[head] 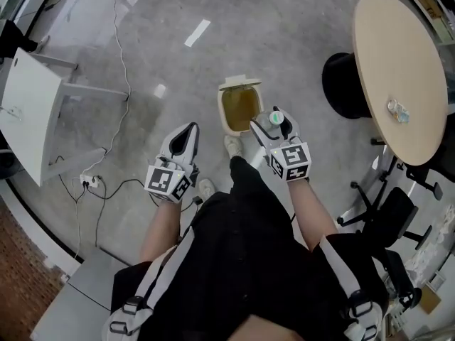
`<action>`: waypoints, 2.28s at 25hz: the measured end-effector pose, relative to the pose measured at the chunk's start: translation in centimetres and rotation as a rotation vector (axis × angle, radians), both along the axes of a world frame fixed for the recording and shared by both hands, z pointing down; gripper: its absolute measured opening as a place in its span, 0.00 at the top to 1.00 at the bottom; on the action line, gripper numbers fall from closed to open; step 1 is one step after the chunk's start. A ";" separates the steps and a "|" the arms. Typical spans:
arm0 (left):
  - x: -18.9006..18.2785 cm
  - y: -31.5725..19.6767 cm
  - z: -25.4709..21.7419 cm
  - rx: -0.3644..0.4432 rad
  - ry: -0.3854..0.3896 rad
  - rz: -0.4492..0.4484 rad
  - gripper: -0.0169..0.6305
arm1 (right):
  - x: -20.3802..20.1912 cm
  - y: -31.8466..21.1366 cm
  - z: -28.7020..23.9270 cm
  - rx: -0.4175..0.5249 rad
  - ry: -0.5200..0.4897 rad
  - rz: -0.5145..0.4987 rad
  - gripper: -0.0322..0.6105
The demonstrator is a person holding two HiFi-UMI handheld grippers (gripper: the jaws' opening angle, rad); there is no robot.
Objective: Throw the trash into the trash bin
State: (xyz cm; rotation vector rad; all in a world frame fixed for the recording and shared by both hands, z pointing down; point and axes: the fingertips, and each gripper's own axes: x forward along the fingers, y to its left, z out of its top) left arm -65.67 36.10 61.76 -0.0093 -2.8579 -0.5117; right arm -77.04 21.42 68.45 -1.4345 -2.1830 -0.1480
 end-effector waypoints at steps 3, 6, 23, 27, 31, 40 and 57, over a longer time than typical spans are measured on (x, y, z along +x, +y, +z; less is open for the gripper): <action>-0.2 -0.8 1.3 0.011 0.019 0.021 0.97 | 0.5 0.8 2.5 0.042 0.009 -0.036 0.44; -0.4 -1.3 2.3 0.027 0.035 0.037 0.97 | 1.1 1.7 5.6 0.094 0.026 -0.073 0.44; 0.9 1.5 2.7 0.063 0.087 -0.056 0.97 | 1.1 4.4 19.4 0.381 0.129 -0.249 0.43; 1.6 1.9 3.6 0.071 0.120 -0.068 0.97 | 1.2 4.8 19.9 0.399 0.150 -0.270 0.42; 1.2 2.6 3.9 0.066 0.120 -0.080 0.97 | 0.5 4.8 20.1 0.385 0.162 -0.248 0.30; -0.2 3.1 2.8 0.049 0.091 -0.060 0.97 | -1.6 3.8 17.6 0.324 0.122 -0.154 0.52; 1.9 3.9 -5.9 -0.058 -0.107 -0.026 0.97 | -2.0 1.8 0.8 0.027 -0.069 0.044 0.75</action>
